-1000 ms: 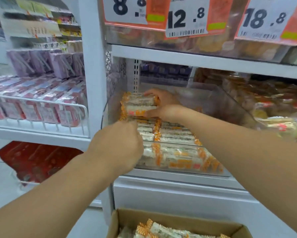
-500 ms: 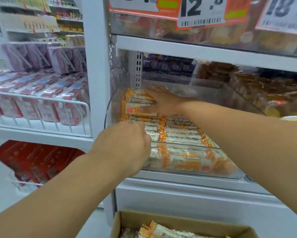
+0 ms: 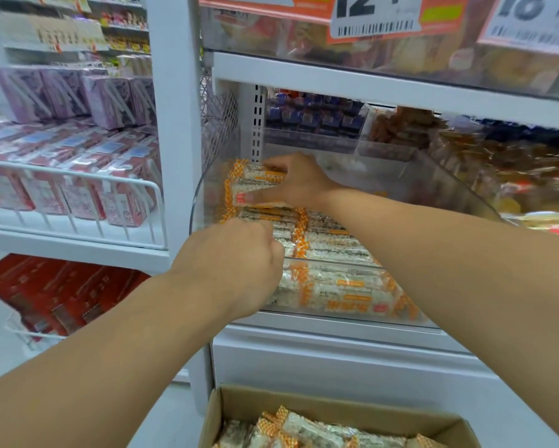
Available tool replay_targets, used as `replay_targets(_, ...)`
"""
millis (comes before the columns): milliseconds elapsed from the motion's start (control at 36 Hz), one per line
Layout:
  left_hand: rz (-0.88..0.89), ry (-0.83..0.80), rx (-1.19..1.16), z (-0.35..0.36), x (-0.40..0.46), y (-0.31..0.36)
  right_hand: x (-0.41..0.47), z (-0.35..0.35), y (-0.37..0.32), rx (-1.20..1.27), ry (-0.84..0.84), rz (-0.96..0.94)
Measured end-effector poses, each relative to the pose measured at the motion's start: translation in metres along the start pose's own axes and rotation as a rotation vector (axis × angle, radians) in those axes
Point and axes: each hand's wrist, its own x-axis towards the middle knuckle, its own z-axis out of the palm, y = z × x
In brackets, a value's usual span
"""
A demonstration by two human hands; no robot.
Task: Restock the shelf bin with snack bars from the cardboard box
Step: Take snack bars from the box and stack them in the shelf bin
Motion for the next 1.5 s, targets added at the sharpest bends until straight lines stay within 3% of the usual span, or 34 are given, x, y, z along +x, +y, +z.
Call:
replay_targets(639, 0.054, 0.073, -0.068, 0.002, 0.002, -0.003, -0.04, -0.05, -0.023, -0.131, -0.093, -0.031)
replay_targets(722, 0.158, 0.226, -0.061, -0.007, -0.002, 0.004, -0.085, -0.063, -0.034, -0.117, 0.123, -0.069)
replay_targets(806, 0.317, 0.372, -0.118, -0.012, -0.016, 0.024, -0.164, -0.059, -0.041, 0.018, 0.668, -0.278)
replay_targets(861, 0.403, 0.326, -0.1, -0.004, -0.031, 0.04, -0.223, -0.038, -0.038, 0.169, 0.93, -0.313)
replay_targets(889, 0.444, 0.236, -0.06, 0.004, -0.04, 0.047, -0.249, -0.02, -0.032, 0.224, 0.969, -0.279)
replay_targets(944, 0.469, -0.07, 0.059, 0.029, -0.062, 0.06, -0.293, 0.025, -0.009, 0.272, 0.868, -0.083)
replay_targets(1028, 0.312, -0.544, 0.203, 0.082, -0.105, 0.064, -0.343, 0.099, 0.04, 0.203, 0.361, 0.339)
replay_targets(1111, 0.077, -0.876, 0.328, 0.153, -0.156, 0.033, -0.392, 0.142, 0.078, 0.028, -0.108, 0.616)
replay_targets(1194, -0.086, -0.96, 0.262, 0.203, -0.202, 0.011, -0.434, 0.152, 0.098, -0.142, -0.394, 0.765)
replay_targets(1278, -0.196, -1.074, 0.134, 0.211, -0.236, 0.021, -0.458, 0.154, 0.108, -0.151, -0.567, 0.738)
replay_targets(1417, -0.287, -1.091, 0.05, 0.222, -0.252, 0.021, -0.471, 0.149, 0.115, -0.001, -0.651, 0.737)
replay_targets(1500, -0.259, -1.123, 0.108, 0.219, -0.253, 0.023, -0.483, 0.156, 0.115, 0.018, -0.801, 0.748)
